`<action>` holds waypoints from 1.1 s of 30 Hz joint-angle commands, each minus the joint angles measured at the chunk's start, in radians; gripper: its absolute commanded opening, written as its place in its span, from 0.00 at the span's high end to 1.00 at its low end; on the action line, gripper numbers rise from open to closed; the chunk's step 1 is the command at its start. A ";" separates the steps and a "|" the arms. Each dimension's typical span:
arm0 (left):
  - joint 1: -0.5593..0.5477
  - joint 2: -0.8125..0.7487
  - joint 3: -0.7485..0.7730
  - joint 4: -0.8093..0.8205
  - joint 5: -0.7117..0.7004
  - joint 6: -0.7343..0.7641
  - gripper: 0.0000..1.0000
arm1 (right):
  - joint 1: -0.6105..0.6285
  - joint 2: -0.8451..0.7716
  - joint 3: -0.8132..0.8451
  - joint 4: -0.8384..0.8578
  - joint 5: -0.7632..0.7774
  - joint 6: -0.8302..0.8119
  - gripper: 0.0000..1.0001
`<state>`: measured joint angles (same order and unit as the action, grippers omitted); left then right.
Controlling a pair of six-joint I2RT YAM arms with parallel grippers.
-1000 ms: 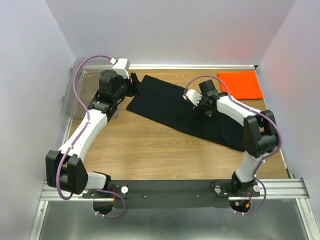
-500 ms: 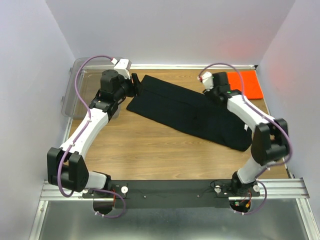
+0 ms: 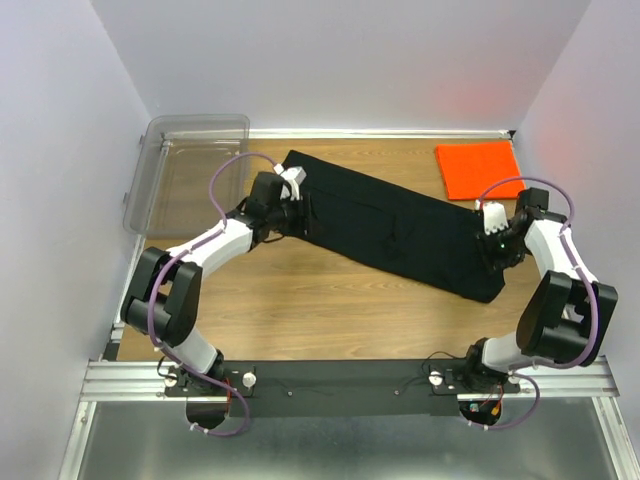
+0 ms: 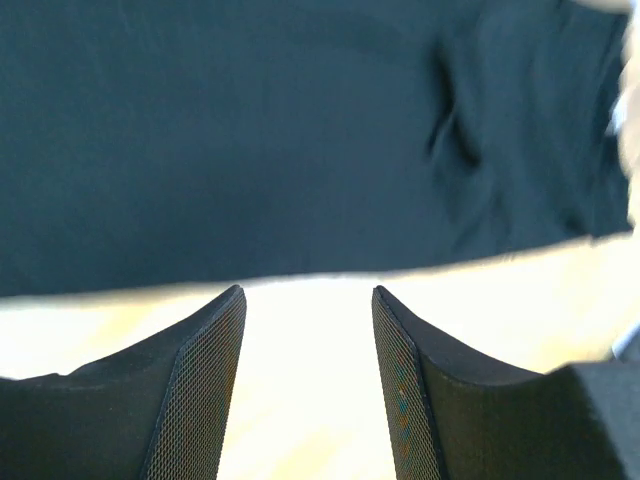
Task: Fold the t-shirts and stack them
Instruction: Fold the tshirt
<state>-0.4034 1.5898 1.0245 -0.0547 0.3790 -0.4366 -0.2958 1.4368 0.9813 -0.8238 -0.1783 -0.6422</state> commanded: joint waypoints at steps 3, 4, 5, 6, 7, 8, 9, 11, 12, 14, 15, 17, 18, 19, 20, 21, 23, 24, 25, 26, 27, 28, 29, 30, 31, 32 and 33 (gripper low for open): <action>-0.037 -0.034 -0.089 0.050 -0.055 -0.189 0.39 | -0.011 0.102 -0.009 -0.162 -0.194 -0.111 0.47; -0.038 -0.034 -0.116 0.082 -0.077 -0.245 0.39 | -0.011 0.121 -0.006 -0.163 -0.211 -0.112 0.47; -0.040 -0.031 -0.127 0.099 -0.103 -0.273 0.39 | -0.011 0.157 -0.006 -0.163 -0.214 -0.113 0.46; -0.040 -0.024 -0.139 0.119 -0.107 -0.286 0.39 | -0.012 0.163 -0.004 -0.161 -0.233 -0.113 0.46; -0.043 -0.019 -0.151 0.139 -0.114 -0.295 0.39 | -0.016 0.172 -0.004 -0.161 -0.246 -0.114 0.45; -0.041 -0.014 -0.177 0.177 -0.118 -0.329 0.39 | -0.014 0.178 -0.006 -0.158 -0.257 -0.113 0.45; -0.043 -0.011 -0.193 0.202 -0.117 -0.341 0.39 | -0.016 0.192 -0.004 -0.159 -0.265 -0.111 0.45; -0.045 0.018 -0.199 0.225 -0.123 -0.353 0.39 | -0.016 0.206 0.000 -0.155 -0.277 -0.108 0.45; -0.043 0.044 -0.196 0.225 -0.126 -0.349 0.39 | -0.016 0.214 0.002 -0.153 -0.273 -0.102 0.45; -0.043 0.062 -0.187 0.227 -0.137 -0.343 0.39 | -0.017 0.223 0.008 -0.149 -0.270 -0.100 0.48; -0.044 0.079 -0.185 0.220 -0.159 -0.346 0.40 | -0.017 0.221 0.008 -0.147 -0.265 -0.096 0.57; -0.045 0.101 -0.175 0.213 -0.166 -0.340 0.40 | -0.017 0.220 0.005 -0.149 -0.254 -0.094 0.69; -0.043 0.114 -0.175 0.213 -0.161 -0.344 0.40 | -0.017 0.217 0.003 -0.149 -0.242 -0.094 0.77; -0.043 0.121 -0.176 0.214 -0.160 -0.347 0.40 | -0.019 0.205 0.000 -0.149 -0.233 -0.094 0.80; -0.043 0.125 -0.176 0.213 -0.158 -0.356 0.42 | -0.019 0.195 -0.004 -0.149 -0.222 -0.094 0.83; -0.043 0.130 -0.173 0.205 -0.166 -0.360 0.43 | -0.020 0.183 -0.004 -0.150 -0.211 -0.093 0.86; -0.044 0.139 -0.169 0.197 -0.170 -0.356 0.43 | -0.029 0.146 -0.006 -0.152 -0.178 -0.088 0.90; -0.045 0.139 -0.172 0.197 -0.172 -0.358 0.43 | -0.028 0.133 -0.007 -0.152 -0.158 -0.086 0.90; -0.043 0.139 -0.173 0.197 -0.170 -0.360 0.43 | -0.032 0.120 -0.009 -0.152 -0.121 -0.085 0.91; -0.044 0.141 -0.173 0.194 -0.170 -0.358 0.43 | -0.034 0.096 -0.012 -0.155 -0.104 -0.083 0.90; -0.043 0.144 -0.173 0.194 -0.167 -0.358 0.43 | -0.035 0.083 -0.019 -0.155 -0.067 -0.082 0.90; -0.043 0.144 -0.173 0.193 -0.163 -0.358 0.43 | -0.037 0.071 -0.024 -0.156 -0.053 -0.082 0.90; -0.041 0.145 -0.173 0.193 -0.161 -0.358 0.43 | -0.043 0.060 -0.029 -0.164 -0.044 -0.085 0.89; -0.040 0.153 -0.173 0.193 -0.154 -0.358 0.43 | -0.046 0.042 -0.041 -0.164 -0.018 -0.086 0.88; -0.040 0.154 -0.173 0.193 -0.149 -0.360 0.43 | -0.051 0.034 -0.047 -0.167 -0.009 -0.089 0.88; -0.037 0.157 -0.173 0.193 -0.146 -0.360 0.43 | -0.055 0.027 -0.053 -0.173 -0.006 -0.093 0.87; -0.037 0.162 -0.173 0.193 -0.143 -0.361 0.43 | -0.058 0.017 -0.058 -0.173 -0.001 -0.097 0.82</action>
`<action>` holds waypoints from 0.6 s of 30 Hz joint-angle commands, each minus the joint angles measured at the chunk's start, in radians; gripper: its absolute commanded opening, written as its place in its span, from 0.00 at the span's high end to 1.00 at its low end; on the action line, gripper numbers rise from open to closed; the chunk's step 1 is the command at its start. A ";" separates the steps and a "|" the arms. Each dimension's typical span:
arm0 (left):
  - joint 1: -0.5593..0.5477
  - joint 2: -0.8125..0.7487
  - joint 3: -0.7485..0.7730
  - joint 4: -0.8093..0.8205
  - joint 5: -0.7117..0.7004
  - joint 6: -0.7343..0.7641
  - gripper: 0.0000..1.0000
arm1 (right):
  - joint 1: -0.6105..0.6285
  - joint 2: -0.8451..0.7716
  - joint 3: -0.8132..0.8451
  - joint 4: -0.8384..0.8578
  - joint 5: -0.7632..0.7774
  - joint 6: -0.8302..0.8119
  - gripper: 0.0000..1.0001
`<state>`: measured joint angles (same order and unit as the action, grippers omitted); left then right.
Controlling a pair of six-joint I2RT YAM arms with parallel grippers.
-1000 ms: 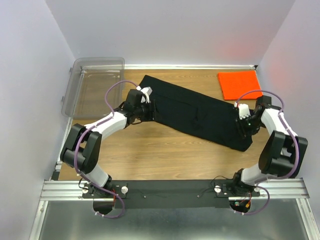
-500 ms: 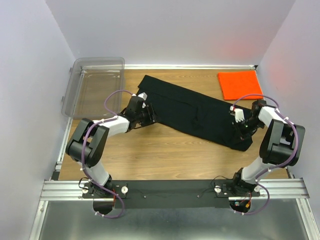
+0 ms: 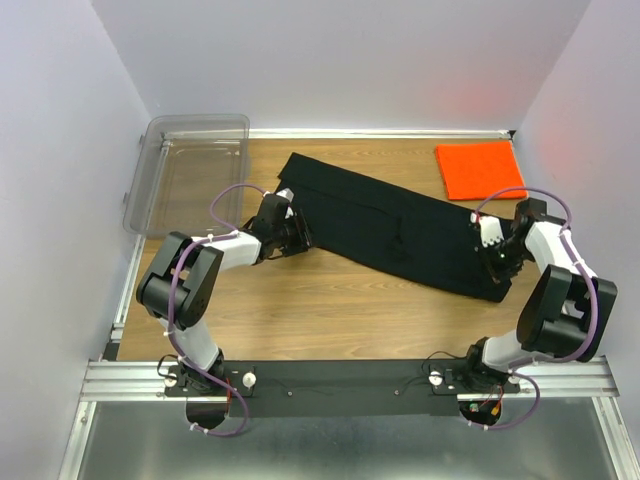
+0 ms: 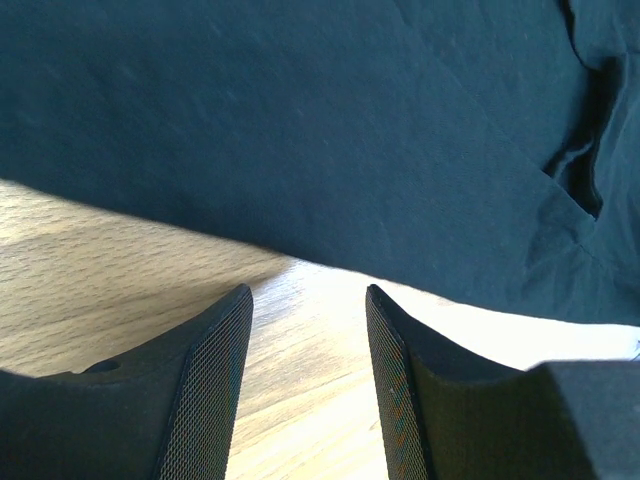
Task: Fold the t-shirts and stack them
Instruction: Fold the tshirt
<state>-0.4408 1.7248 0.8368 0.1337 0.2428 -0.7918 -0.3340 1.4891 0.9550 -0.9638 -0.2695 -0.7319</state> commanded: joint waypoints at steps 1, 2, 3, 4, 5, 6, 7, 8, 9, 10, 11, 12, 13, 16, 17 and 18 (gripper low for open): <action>0.001 0.027 0.015 0.004 -0.007 -0.006 0.43 | -0.023 -0.038 -0.036 -0.035 0.098 -0.011 0.79; 0.001 0.028 0.015 0.004 -0.007 -0.006 0.43 | -0.030 -0.038 -0.041 -0.035 0.101 -0.014 0.75; 0.002 0.028 0.015 0.004 -0.007 -0.004 0.43 | -0.033 -0.036 -0.044 -0.035 0.102 -0.015 0.71; 0.002 0.028 0.016 0.003 -0.008 -0.004 0.43 | -0.040 -0.033 -0.044 -0.036 0.105 -0.021 0.61; 0.004 0.024 0.018 0.003 -0.010 -0.003 0.43 | -0.045 -0.030 -0.044 -0.035 0.104 -0.023 0.56; 0.002 0.024 0.019 0.000 -0.017 0.000 0.43 | -0.048 -0.030 -0.044 -0.036 0.105 -0.029 0.52; 0.005 0.024 0.019 -0.003 -0.020 0.000 0.43 | -0.053 -0.029 -0.042 -0.036 0.108 -0.032 0.50; 0.004 0.024 0.019 -0.005 -0.020 0.002 0.43 | -0.060 -0.030 -0.041 -0.035 0.111 -0.034 0.49; 0.005 0.024 0.019 -0.008 -0.023 0.002 0.43 | -0.069 -0.033 -0.033 -0.036 0.116 -0.038 0.48; 0.005 0.024 0.019 -0.009 -0.026 0.005 0.43 | -0.077 -0.035 -0.026 -0.035 0.119 -0.044 0.49; 0.008 0.021 0.015 -0.011 -0.030 0.005 0.43 | -0.101 -0.041 -0.013 -0.035 0.124 -0.055 0.50; 0.011 0.021 0.012 -0.011 -0.030 0.005 0.43 | -0.117 -0.043 -0.013 -0.033 0.127 -0.055 0.50; 0.014 0.018 0.004 -0.009 -0.030 0.005 0.43 | -0.149 -0.040 0.001 -0.032 0.125 -0.066 0.52; 0.022 0.001 -0.010 -0.002 -0.033 0.005 0.43 | -0.197 -0.033 0.011 0.005 0.147 -0.075 0.55; 0.024 -0.002 -0.013 -0.002 -0.036 0.005 0.43 | -0.210 -0.035 0.014 0.010 0.139 -0.077 0.55; 0.025 -0.014 -0.015 0.000 -0.042 0.012 0.43 | -0.218 -0.033 0.021 0.011 0.127 -0.078 0.55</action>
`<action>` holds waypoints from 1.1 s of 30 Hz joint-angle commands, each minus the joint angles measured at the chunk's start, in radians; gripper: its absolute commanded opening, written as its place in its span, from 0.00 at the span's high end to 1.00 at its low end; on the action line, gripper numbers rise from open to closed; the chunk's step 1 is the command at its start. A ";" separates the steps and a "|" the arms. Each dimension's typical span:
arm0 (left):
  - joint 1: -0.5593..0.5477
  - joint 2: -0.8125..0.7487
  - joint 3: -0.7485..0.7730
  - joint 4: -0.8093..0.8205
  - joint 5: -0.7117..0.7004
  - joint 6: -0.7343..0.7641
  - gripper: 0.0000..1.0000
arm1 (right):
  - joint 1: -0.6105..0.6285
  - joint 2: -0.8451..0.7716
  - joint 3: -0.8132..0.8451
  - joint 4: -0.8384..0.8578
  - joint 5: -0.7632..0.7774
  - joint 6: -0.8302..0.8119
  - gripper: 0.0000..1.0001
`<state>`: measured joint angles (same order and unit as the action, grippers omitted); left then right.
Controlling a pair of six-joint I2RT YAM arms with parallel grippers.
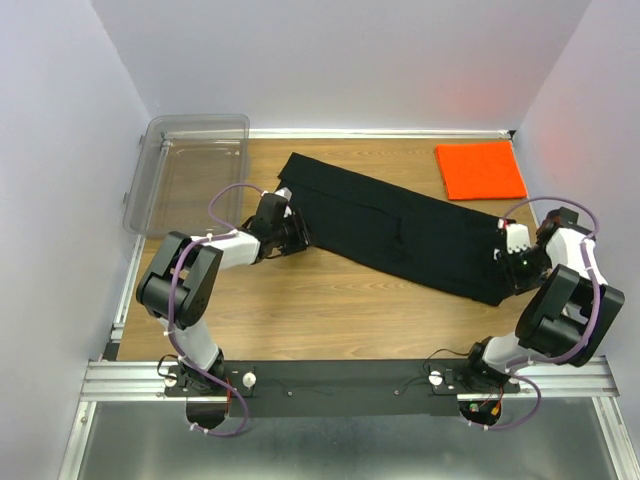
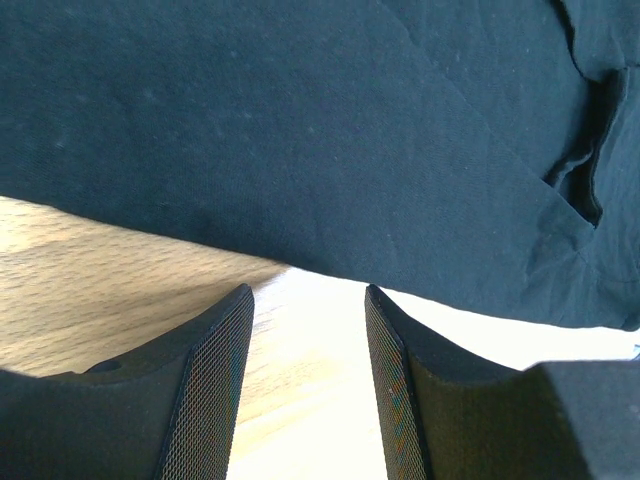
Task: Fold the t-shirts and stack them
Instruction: Fold the tshirt
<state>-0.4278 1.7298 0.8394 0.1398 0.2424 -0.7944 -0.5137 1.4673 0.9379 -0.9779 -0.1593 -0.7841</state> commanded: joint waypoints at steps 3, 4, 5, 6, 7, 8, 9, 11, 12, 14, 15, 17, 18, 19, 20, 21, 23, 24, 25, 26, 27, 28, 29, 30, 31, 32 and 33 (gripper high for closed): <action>0.012 -0.045 -0.019 -0.003 -0.038 0.040 0.43 | -0.045 -0.033 0.056 0.012 -0.075 -0.058 0.55; 0.012 -0.055 -0.020 0.001 -0.037 0.052 0.43 | -0.045 -0.041 0.061 -0.011 -0.145 -0.075 0.55; 0.012 -0.067 -0.028 0.009 -0.029 0.067 0.43 | -0.045 -0.047 0.065 -0.036 -0.184 -0.101 0.55; 0.012 -0.091 -0.034 0.036 -0.017 0.092 0.43 | -0.045 -0.047 0.071 -0.063 -0.222 -0.151 0.55; 0.012 -0.105 -0.051 0.050 -0.008 0.101 0.42 | -0.045 -0.032 0.081 -0.115 -0.286 -0.167 0.54; 0.014 -0.119 -0.065 0.105 0.007 0.110 0.41 | -0.045 -0.016 0.103 -0.143 -0.313 -0.179 0.53; 0.012 -0.131 -0.077 0.134 0.027 0.119 0.41 | -0.045 0.001 0.114 -0.168 -0.334 -0.185 0.53; 0.012 -0.164 -0.109 0.197 0.070 0.133 0.39 | -0.045 0.062 0.133 -0.209 -0.391 -0.167 0.53; 0.012 -0.170 -0.114 0.208 0.099 0.141 0.39 | -0.045 0.080 0.136 -0.218 -0.411 -0.162 0.53; 0.009 -0.185 -0.128 0.214 0.101 0.158 0.38 | -0.045 0.109 0.141 -0.205 -0.457 -0.132 0.53; 0.009 -0.190 -0.134 0.230 0.106 0.161 0.38 | -0.045 0.134 0.141 -0.194 -0.471 -0.115 0.53; 0.009 -0.199 -0.143 0.241 0.100 0.172 0.38 | -0.045 0.159 0.139 -0.144 -0.508 -0.049 0.52; 0.009 -0.197 -0.141 0.241 0.095 0.176 0.38 | -0.045 0.181 0.141 -0.122 -0.513 -0.021 0.52; 0.009 -0.194 -0.143 0.241 0.095 0.178 0.38 | -0.045 0.194 0.148 -0.102 -0.516 0.029 0.52; 0.009 -0.191 -0.141 0.242 0.095 0.181 0.38 | -0.045 0.205 0.157 -0.069 -0.516 0.051 0.52; 0.009 -0.188 -0.141 0.242 0.094 0.181 0.38 | -0.045 0.227 0.163 -0.058 -0.516 0.071 0.52; 0.009 -0.181 -0.141 0.245 0.090 0.184 0.38 | -0.045 0.244 0.185 -0.030 -0.514 0.127 0.52; 0.009 -0.176 -0.140 0.247 0.087 0.188 0.38 | -0.045 0.251 0.190 -0.018 -0.507 0.147 0.52; 0.009 -0.165 -0.140 0.253 0.086 0.190 0.38 | -0.045 0.260 0.196 0.007 -0.484 0.182 0.53; 0.009 -0.158 -0.140 0.253 0.083 0.190 0.38 | -0.043 0.263 0.196 0.018 -0.471 0.195 0.53; 0.009 -0.151 -0.140 0.256 0.084 0.190 0.38 | -0.045 0.265 0.197 0.030 -0.458 0.209 0.53; 0.009 -0.141 -0.138 0.257 0.086 0.193 0.38 | -0.045 0.266 0.196 0.042 -0.442 0.232 0.53; 0.009 -0.135 -0.138 0.261 0.087 0.193 0.38 | -0.045 0.268 0.193 0.060 -0.424 0.235 0.53; 0.009 -0.131 -0.137 0.262 0.089 0.193 0.38 | -0.045 0.271 0.191 0.067 -0.419 0.240 0.53; 0.009 -0.125 -0.138 0.264 0.092 0.192 0.38 | -0.045 0.274 0.190 0.076 -0.414 0.255 0.53; 0.009 -0.124 -0.138 0.264 0.090 0.192 0.38 | -0.045 0.281 0.190 0.084 -0.416 0.258 0.53; 0.008 -0.122 -0.138 0.264 0.089 0.192 0.38 | -0.045 0.294 0.188 0.091 -0.414 0.263 0.53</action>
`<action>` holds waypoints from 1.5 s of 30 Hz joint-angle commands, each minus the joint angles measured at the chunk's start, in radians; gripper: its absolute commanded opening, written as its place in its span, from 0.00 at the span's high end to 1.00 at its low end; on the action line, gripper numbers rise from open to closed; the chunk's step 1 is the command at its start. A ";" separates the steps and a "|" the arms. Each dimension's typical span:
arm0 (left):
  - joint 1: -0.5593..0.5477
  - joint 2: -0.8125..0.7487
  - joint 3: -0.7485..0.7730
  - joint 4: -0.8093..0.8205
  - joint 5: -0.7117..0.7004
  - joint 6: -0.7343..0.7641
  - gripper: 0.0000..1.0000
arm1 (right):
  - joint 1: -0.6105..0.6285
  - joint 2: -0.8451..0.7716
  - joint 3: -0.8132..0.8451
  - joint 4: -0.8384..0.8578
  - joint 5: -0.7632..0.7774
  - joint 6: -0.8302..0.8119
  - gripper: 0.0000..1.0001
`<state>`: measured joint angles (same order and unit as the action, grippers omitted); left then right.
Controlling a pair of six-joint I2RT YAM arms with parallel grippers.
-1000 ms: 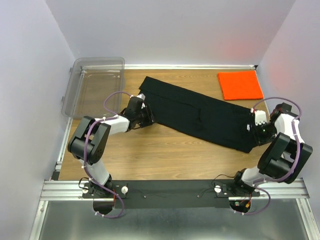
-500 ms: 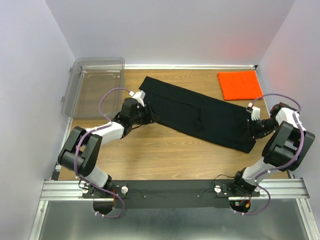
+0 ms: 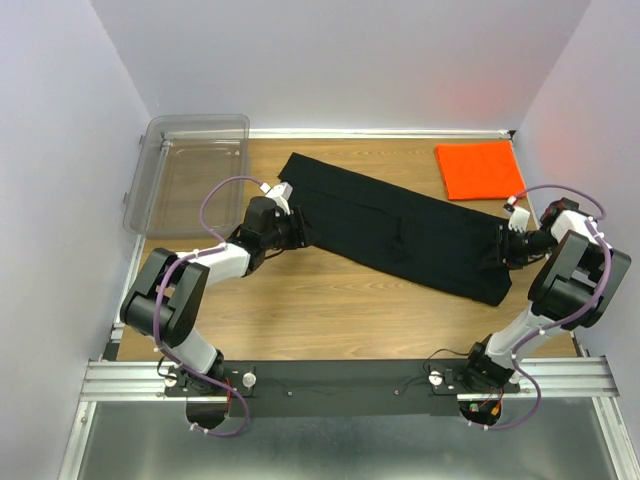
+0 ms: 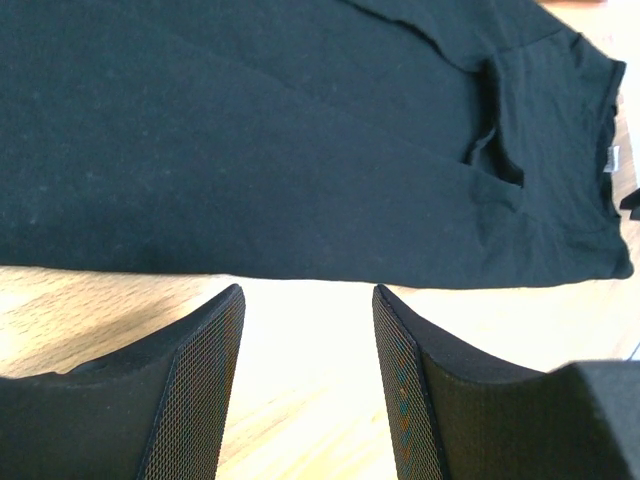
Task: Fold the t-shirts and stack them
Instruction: Fold the tshirt
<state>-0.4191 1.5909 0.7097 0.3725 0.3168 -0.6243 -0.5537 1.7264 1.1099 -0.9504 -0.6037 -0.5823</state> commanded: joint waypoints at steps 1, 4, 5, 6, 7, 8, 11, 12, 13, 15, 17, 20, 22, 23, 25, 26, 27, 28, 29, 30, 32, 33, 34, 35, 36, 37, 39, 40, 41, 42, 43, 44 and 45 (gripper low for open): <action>0.000 0.020 -0.009 0.031 0.013 0.021 0.38 | -0.005 0.038 0.011 0.090 0.042 0.081 0.53; -0.001 0.023 -0.007 0.031 0.013 0.021 0.38 | -0.005 0.058 0.002 0.117 0.056 0.110 0.53; 0.000 0.024 -0.006 0.031 0.015 0.021 0.38 | -0.005 0.064 0.001 0.131 0.067 0.116 0.53; 0.000 0.024 -0.006 0.031 0.011 0.021 0.38 | -0.005 0.070 -0.001 0.136 0.064 0.118 0.53; 0.000 0.026 -0.006 0.031 0.013 0.021 0.38 | -0.005 0.073 -0.004 0.143 0.068 0.119 0.53; 0.000 0.027 -0.003 0.031 0.011 0.021 0.38 | -0.003 0.073 -0.005 0.145 0.073 0.122 0.53; 0.000 0.030 -0.004 0.031 0.016 0.021 0.38 | -0.005 0.075 -0.018 0.147 0.067 0.118 0.53; 0.000 0.029 -0.004 0.031 0.018 0.021 0.38 | -0.005 0.073 -0.019 0.144 0.061 0.116 0.54; 0.000 0.029 -0.004 0.031 0.018 0.021 0.38 | -0.003 0.068 -0.027 0.139 0.047 0.108 0.55; -0.001 0.030 -0.003 0.031 0.019 0.021 0.38 | -0.003 0.064 -0.042 0.134 0.032 0.099 0.57; -0.001 0.032 -0.003 0.031 0.019 0.020 0.38 | -0.002 0.065 -0.047 0.118 0.010 0.082 0.58; 0.000 0.037 -0.001 0.031 0.019 0.021 0.38 | -0.002 0.078 -0.048 0.098 0.007 0.059 0.58; 0.000 0.041 -0.001 0.031 0.024 0.020 0.39 | -0.002 0.082 -0.045 0.091 0.005 0.052 0.60; 0.000 0.043 -0.001 0.031 0.025 0.020 0.39 | -0.002 0.084 -0.044 0.082 -0.002 0.047 0.60; 0.000 0.046 -0.001 0.031 0.027 0.018 0.39 | -0.002 0.079 -0.041 0.078 -0.005 0.038 0.68; 0.000 0.049 -0.001 0.031 0.025 0.017 0.39 | -0.002 0.073 -0.039 0.078 -0.002 0.036 0.72; 0.000 0.053 0.000 0.029 0.025 0.015 0.39 | 0.000 0.073 -0.036 0.078 -0.001 0.036 0.76; 0.000 0.061 0.000 0.028 0.025 0.014 0.39 | -0.002 0.067 -0.036 0.076 -0.002 0.036 0.78; 0.000 0.067 0.002 0.023 0.025 0.011 0.39 | -0.002 0.065 -0.032 0.078 0.001 0.035 0.88; 0.000 0.070 0.004 0.020 0.025 0.006 0.39 | -0.002 0.064 -0.028 0.076 0.001 0.035 0.90; 0.000 0.083 0.005 0.013 0.016 0.003 0.39 | -0.002 0.055 -0.022 0.075 0.005 0.035 0.99; 0.000 0.087 0.008 0.006 0.012 0.003 0.39 | -0.002 0.052 -0.015 0.076 0.008 0.036 0.99; 0.000 0.090 0.010 0.003 0.008 0.002 0.39 | -0.002 0.045 -0.010 0.076 0.010 0.036 0.99; 0.000 0.093 0.011 0.002 0.008 0.003 0.39 | -0.002 0.042 -0.001 0.078 0.012 0.038 1.00; 0.000 0.095 0.011 0.000 0.007 0.003 0.39 | -0.002 0.041 0.005 0.076 0.013 0.039 0.99; 0.000 0.099 0.013 0.000 0.007 0.003 0.39 | -0.002 0.039 0.010 0.079 0.015 0.041 0.99; 0.000 0.103 0.014 -0.004 0.007 0.003 0.39 | -0.002 0.029 0.027 0.087 0.042 0.047 0.99; 0.000 0.103 0.014 -0.004 0.004 0.003 0.39 | -0.002 0.029 0.030 0.087 0.042 0.053 0.99; 0.000 0.103 0.014 -0.004 0.005 0.003 0.39 | -0.002 0.025 0.033 0.099 0.062 0.056 1.00; 0.000 0.103 0.016 -0.006 0.002 0.003 0.40 | -0.002 0.022 0.036 0.102 0.067 0.058 1.00; 0.000 0.103 0.017 -0.007 0.001 0.003 0.39 | -0.002 0.021 0.041 0.105 0.071 0.058 0.99; 0.000 0.106 0.019 -0.010 -0.001 0.005 0.39 | -0.002 0.024 0.044 0.110 0.076 0.061 0.99; 0.000 0.106 0.020 -0.010 -0.002 0.005 0.39 | -0.002 0.027 0.048 0.110 0.074 0.061 0.99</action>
<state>-0.4191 1.6814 0.7105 0.3641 0.3248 -0.6212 -0.5537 1.7779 1.1210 -0.8604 -0.5621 -0.5308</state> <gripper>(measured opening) 0.606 0.011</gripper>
